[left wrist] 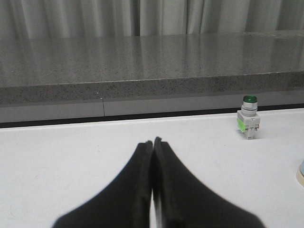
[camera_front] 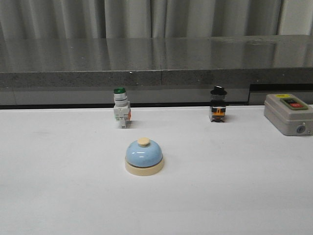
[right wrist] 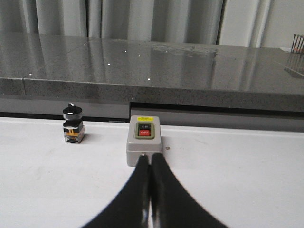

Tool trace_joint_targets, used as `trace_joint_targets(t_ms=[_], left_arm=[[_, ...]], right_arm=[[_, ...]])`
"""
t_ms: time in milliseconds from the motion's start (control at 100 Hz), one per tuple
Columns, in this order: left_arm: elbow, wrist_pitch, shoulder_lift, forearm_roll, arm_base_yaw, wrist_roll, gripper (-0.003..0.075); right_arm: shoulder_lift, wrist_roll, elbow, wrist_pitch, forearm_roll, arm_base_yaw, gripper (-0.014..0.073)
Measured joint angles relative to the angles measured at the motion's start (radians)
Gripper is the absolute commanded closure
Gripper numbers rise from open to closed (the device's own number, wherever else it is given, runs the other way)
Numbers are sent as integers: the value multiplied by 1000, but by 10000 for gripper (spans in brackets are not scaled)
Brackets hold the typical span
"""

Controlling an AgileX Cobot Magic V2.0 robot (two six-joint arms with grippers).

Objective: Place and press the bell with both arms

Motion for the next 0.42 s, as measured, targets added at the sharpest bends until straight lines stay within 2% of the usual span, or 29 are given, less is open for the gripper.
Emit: trace_joint_targets(t_ms=[420], left_arm=[[0, 0, 0, 0, 0, 0, 739]], right_arm=[[0, 0, 0, 17, 0, 0, 662]])
